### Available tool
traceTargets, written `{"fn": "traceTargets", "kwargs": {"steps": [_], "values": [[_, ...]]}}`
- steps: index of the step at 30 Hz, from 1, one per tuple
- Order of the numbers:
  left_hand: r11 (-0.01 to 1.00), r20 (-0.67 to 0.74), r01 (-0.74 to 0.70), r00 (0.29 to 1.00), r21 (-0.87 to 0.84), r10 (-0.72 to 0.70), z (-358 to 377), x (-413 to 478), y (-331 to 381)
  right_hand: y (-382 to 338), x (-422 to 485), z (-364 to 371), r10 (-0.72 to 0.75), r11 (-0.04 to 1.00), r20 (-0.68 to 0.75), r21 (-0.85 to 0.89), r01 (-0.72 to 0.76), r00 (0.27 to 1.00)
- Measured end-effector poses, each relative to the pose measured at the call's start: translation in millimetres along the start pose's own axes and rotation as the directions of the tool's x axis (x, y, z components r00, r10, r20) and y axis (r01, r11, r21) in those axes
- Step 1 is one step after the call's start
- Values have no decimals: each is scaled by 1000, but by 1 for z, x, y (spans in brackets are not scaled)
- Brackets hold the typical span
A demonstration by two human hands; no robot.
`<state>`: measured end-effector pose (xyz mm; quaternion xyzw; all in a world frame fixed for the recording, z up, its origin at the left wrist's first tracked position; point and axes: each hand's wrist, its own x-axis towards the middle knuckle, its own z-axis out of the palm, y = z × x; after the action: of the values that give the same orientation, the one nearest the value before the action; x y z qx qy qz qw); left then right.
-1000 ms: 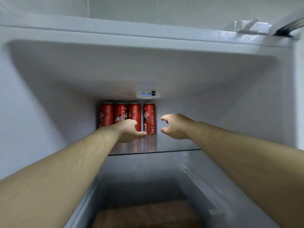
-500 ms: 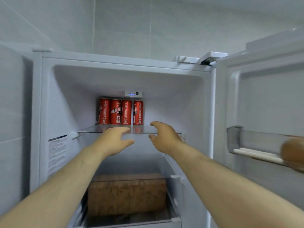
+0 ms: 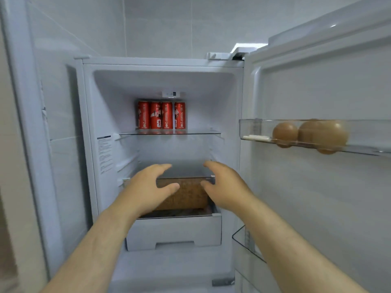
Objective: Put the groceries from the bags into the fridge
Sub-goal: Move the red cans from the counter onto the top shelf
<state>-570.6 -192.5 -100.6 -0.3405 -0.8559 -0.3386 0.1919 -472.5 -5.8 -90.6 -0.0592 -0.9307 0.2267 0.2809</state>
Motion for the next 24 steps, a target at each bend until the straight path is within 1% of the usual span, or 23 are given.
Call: {"fn": "traceTargets", "kwargs": {"steps": [3,6,7,9,11,13,15,18,21,24], "values": [[997,-5,-54,999,-48,54,6,-37,9,5,-51,-10,-2,1000,-55,-20,1,998],[988,-48,-119,992,-98,115,14,-59,21,16,-96,-17,32,999,-111,-32,-35,993],[980,-42,-145,989,-136,140,21,-64,29,22,-111,-20,63,997,-136,-38,-69,989],[955,-41,-195,981,-225,191,26,-77,42,24,-133,-24,73,996,-195,-40,-83,978],[914,-6,-252,965,-317,264,38,-88,57,28,-156,-32,122,991,-237,-22,-131,964],[876,55,-273,946,-398,320,56,-95,70,32,-184,-44,198,979,-287,19,-201,937],[836,135,-295,909,-463,395,76,-102,88,38,-219,-57,280,957,-352,33,-288,893],[756,203,-316,839,-573,505,107,-114,114,42,-272,-75,361,911,-459,-14,-413,812],[662,205,-357,761,-659,615,132,-130,146,38,-325,-92,422,832,-508,-112,-544,751],[569,204,-385,669,-727,714,146,-157,183,25,-384,-109,480,710,-522,-241,-662,705]]}}
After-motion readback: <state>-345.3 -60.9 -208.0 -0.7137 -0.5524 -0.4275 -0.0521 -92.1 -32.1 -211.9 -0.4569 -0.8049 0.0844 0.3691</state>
